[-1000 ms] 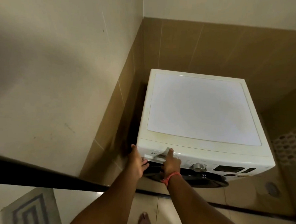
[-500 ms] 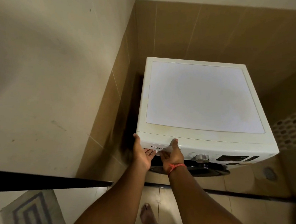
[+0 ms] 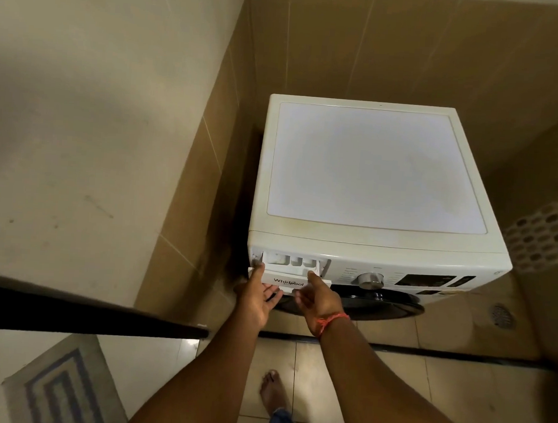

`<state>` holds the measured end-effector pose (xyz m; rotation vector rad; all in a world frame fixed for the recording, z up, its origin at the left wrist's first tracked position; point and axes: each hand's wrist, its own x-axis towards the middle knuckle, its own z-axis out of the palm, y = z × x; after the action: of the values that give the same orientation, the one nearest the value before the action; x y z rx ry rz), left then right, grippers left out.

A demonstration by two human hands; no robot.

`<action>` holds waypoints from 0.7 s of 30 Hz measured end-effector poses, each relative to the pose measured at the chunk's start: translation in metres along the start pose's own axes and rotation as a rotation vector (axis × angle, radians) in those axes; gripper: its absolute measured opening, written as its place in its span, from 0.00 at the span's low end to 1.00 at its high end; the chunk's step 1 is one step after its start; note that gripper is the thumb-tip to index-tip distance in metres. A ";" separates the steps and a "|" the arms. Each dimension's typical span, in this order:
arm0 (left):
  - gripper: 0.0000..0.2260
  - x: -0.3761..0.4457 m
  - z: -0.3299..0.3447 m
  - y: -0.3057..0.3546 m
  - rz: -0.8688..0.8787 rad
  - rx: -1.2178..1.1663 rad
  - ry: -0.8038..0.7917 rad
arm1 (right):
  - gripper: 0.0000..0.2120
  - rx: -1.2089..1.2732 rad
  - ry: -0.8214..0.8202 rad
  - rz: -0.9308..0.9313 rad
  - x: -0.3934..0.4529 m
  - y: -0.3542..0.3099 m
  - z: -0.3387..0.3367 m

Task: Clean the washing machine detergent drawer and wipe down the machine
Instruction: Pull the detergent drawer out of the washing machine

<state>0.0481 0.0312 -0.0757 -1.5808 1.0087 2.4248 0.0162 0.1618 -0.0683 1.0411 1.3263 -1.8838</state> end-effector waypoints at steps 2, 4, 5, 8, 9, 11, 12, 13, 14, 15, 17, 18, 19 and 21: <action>0.20 -0.006 -0.007 -0.005 -0.003 0.031 0.014 | 0.14 -0.070 0.011 0.017 -0.006 0.004 -0.007; 0.17 -0.013 -0.012 -0.008 -0.020 0.059 0.036 | 0.19 -0.126 0.026 0.029 -0.016 0.008 -0.014; 0.17 -0.016 -0.014 -0.009 -0.028 0.074 0.049 | 0.25 -0.141 0.039 0.028 -0.019 0.010 -0.017; 0.19 -0.027 -0.020 -0.013 -0.036 0.128 0.088 | 0.38 -0.230 0.051 0.021 -0.028 0.017 -0.030; 0.20 -0.030 -0.023 -0.016 -0.036 0.138 0.099 | 0.37 -0.276 0.054 0.020 -0.035 0.018 -0.033; 0.20 -0.036 -0.028 -0.023 -0.028 0.161 0.120 | 0.32 -0.374 0.050 0.026 -0.049 0.018 -0.038; 0.20 -0.041 -0.030 -0.025 -0.024 0.176 0.130 | 0.31 -0.421 0.057 0.032 -0.050 0.019 -0.042; 0.19 -0.044 -0.031 -0.027 -0.022 0.196 0.140 | 0.32 -0.452 0.064 0.041 -0.052 0.020 -0.044; 0.19 -0.046 -0.034 -0.029 -0.021 0.216 0.148 | 0.33 -0.470 0.062 0.050 -0.053 0.021 -0.046; 0.19 -0.048 -0.037 -0.031 -0.018 0.237 0.152 | 0.34 -0.482 0.057 0.061 -0.056 0.022 -0.047; 0.20 -0.051 -0.040 -0.033 -0.018 0.271 0.150 | 0.34 -0.508 0.050 0.080 -0.061 0.027 -0.049; 0.19 -0.052 -0.041 -0.033 -0.015 0.294 0.145 | 0.34 -0.515 0.044 0.087 -0.060 0.029 -0.049; 0.19 -0.055 -0.042 -0.034 -0.007 0.319 0.145 | 0.34 -0.518 0.035 0.093 -0.064 0.031 -0.049; 0.18 -0.059 -0.043 -0.033 0.001 0.373 0.160 | 0.30 -0.518 0.005 0.080 -0.071 0.032 -0.050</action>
<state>0.1223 0.0499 -0.0534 -1.6500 1.3893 1.9809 0.0915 0.2019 -0.0317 0.8111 1.6302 -1.3673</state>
